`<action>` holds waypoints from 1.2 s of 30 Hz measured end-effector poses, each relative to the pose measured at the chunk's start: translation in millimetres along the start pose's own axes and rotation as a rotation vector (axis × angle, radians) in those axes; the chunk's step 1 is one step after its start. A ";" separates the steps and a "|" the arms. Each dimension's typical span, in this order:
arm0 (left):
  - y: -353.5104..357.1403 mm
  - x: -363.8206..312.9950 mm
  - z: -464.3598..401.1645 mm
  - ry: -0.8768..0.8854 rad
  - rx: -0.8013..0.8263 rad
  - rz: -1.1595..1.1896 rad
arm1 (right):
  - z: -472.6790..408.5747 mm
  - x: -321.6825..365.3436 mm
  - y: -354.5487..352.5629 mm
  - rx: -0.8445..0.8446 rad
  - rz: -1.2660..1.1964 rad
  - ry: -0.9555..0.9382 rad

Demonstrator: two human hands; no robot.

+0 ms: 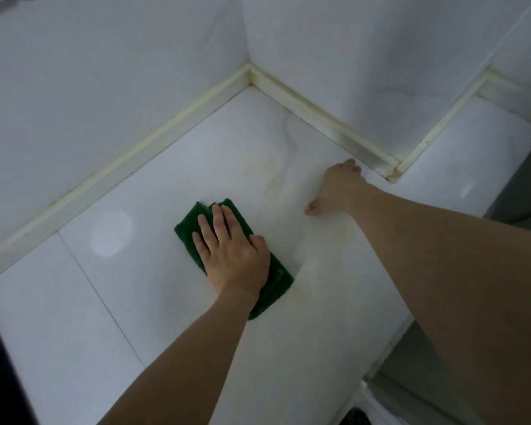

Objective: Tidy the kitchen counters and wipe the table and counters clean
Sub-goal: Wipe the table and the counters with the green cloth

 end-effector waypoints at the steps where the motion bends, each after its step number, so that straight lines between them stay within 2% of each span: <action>1: -1.1 1.0 -0.1 0.000 -0.004 0.003 | 7.0 -2.0 0.7 -0.054 -0.030 -0.005; 4: -5.0 3.2 -4.2 0.002 -0.018 -0.010 | 34.2 -1.9 0.5 -0.235 -0.093 -0.039; 6: -5.2 0.5 -4.8 0.007 -0.020 0.001 | 56.7 -13.1 6.4 -0.293 -0.142 0.009; 9: -6.6 -3.1 1.2 0.015 -0.011 0.012 | 94.6 -48.1 40.1 -0.206 -0.171 0.126; 12: -8.7 0.4 1.2 0.008 -0.015 0.015 | 122.0 -74.7 85.9 -0.019 -0.110 0.146; 15: -7.9 -1.7 2.3 0.024 -0.020 0.009 | 133.2 -88.6 114.8 0.093 -0.182 0.178; 23: -1.9 -4.0 14.4 -0.011 -0.039 -0.006 | 129.8 -88.6 121.2 0.075 -0.206 0.160; 28: 13.1 -32.0 80.4 -0.054 -0.032 0.026 | 129.0 -89.3 116.1 0.093 -0.171 0.169; 32: 34.5 -59.3 148.0 -0.016 0.001 0.076 | 129.7 -90.0 115.4 0.090 -0.165 0.181; 36: 42.5 -59.3 151.6 -0.025 0.024 0.063 | 129.2 -90.5 112.6 0.074 -0.157 0.185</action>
Point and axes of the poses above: each hand's wrist, its own z-axis away from the middle knuckle, its own y-axis out of the palm, x = y × z, the point moved 7 cm from there along -z, towards the middle knuckle, and after that the axes turned 12 degrees about z, right-handed, at the moved point
